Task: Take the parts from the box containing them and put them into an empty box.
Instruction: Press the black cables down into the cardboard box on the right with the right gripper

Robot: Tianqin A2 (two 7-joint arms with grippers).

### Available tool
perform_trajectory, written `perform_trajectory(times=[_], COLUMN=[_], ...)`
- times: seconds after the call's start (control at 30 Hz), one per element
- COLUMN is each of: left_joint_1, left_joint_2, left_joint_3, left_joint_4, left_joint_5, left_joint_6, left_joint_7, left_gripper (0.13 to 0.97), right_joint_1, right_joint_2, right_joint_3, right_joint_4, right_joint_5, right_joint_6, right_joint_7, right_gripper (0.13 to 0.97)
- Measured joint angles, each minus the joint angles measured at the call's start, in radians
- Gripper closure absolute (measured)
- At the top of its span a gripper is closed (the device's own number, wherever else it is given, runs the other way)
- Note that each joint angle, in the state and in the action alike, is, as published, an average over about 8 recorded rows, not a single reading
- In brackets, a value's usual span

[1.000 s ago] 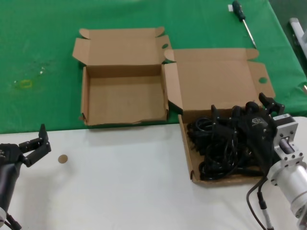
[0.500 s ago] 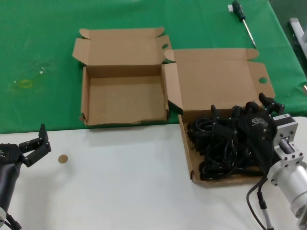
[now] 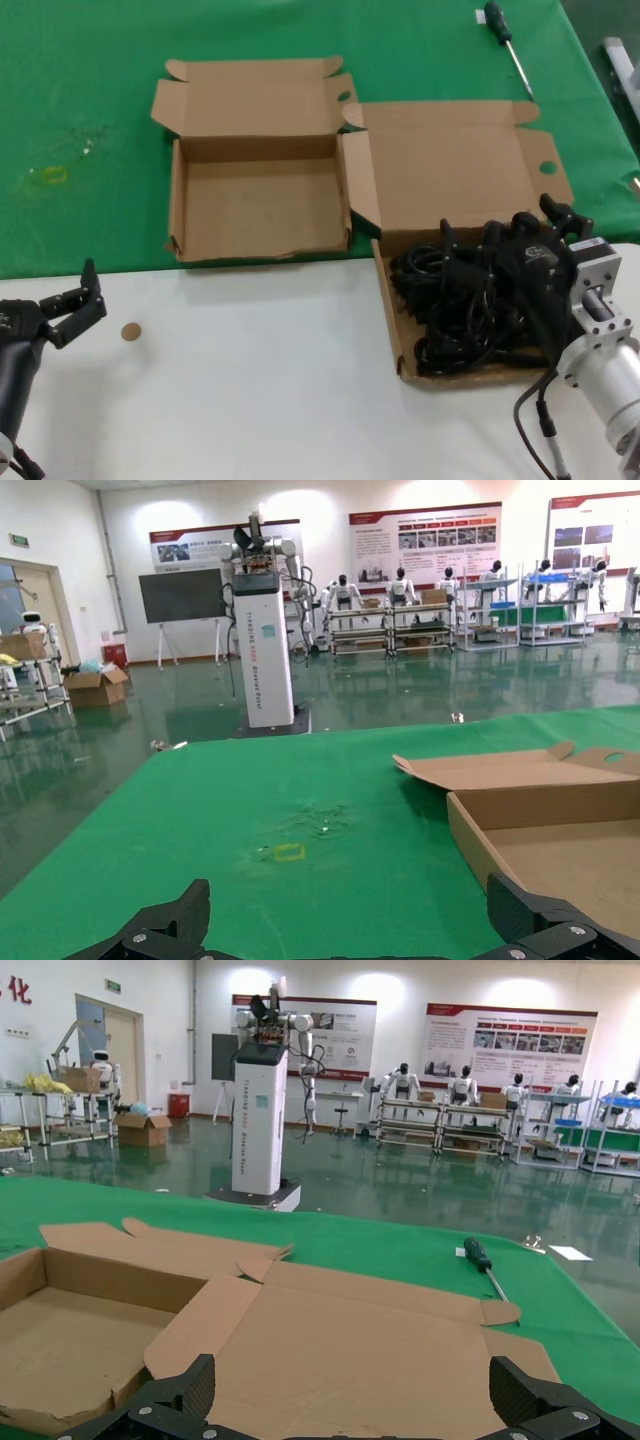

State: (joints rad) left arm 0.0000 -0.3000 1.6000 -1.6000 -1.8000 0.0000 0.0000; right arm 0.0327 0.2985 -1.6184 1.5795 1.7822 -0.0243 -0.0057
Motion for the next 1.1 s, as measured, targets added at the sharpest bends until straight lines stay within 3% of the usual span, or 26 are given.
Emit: perform_trajectory(times=[1.1], left_joint_1=[0.000], left_joint_2=[0.000], left_joint_3=[0.000], left_joint_4=[0.000], left_joint_5=[0.000], left_joint_6=[0.000], left_joint_7=[0.000], left_gripper=[0.132], right_joint_1=[0.000], right_joint_2=[0.000], right_joint_3=[0.000], right_joint_4=[0.000], right_joint_5=[0.000], right_joint_6=[0.000], right_joint_7=[0.000], right_gripper=[0.129])
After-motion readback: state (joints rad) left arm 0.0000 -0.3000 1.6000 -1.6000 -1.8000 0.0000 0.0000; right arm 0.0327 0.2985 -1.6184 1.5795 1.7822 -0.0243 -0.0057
